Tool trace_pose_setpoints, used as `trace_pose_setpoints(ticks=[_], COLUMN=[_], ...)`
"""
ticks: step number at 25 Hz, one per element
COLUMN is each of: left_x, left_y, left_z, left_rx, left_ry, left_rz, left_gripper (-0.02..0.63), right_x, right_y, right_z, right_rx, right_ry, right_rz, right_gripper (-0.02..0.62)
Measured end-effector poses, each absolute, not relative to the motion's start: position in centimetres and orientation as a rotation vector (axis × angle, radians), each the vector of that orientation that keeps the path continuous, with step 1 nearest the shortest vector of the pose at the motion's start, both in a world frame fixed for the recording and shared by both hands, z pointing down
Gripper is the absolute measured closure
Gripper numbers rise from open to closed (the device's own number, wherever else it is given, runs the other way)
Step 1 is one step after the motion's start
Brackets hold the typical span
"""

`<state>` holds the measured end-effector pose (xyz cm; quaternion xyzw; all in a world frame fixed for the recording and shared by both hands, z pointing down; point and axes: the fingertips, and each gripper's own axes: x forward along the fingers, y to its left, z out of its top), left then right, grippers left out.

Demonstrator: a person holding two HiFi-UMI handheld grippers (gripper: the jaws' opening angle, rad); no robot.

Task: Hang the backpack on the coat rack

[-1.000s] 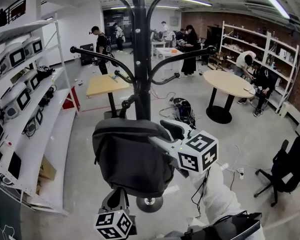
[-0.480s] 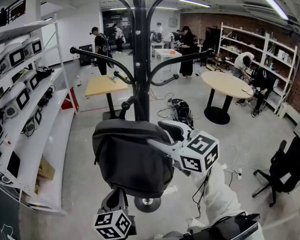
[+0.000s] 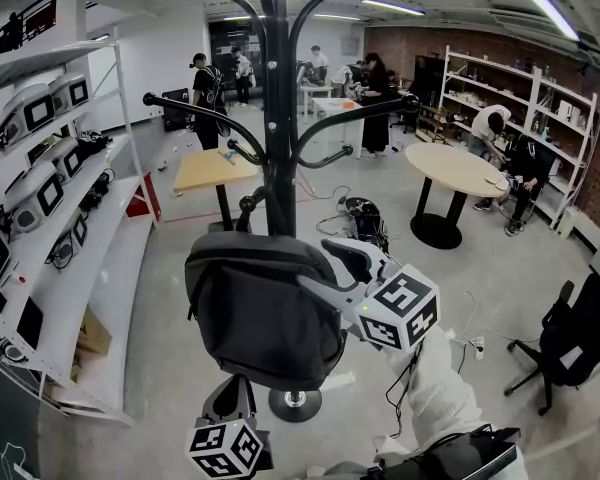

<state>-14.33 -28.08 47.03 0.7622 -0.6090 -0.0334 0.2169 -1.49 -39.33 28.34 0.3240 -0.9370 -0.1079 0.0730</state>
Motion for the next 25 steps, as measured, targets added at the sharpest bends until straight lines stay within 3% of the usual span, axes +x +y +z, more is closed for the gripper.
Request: trace_pose_setpoints(ticks=[12,19,25], left_x=[-13.9,-14.1,-14.6], left_y=[-26.6,-25.6,-25.1], left_z=[45.8,45.9,46.1], left_rx=[2.115,2.090,2.058], left_ry=[-1.732,-1.760,-1.802], left_rz=[-0.126,-0.115,-0.107], left_gripper=[0.603,0.603,0.603], right_x=[-1.9,-6.2,-9.2], right_y=[-33.5,-32.0,-30.4], right_z=[24.9,28.9,31.4], right_rx=[1.059,0.875,0.826], right_ry=[-2.978,-3.012,-2.966], right_rz=[-0.202,0.049,-0.009], right_gripper=[0.342,0.349,0.449])
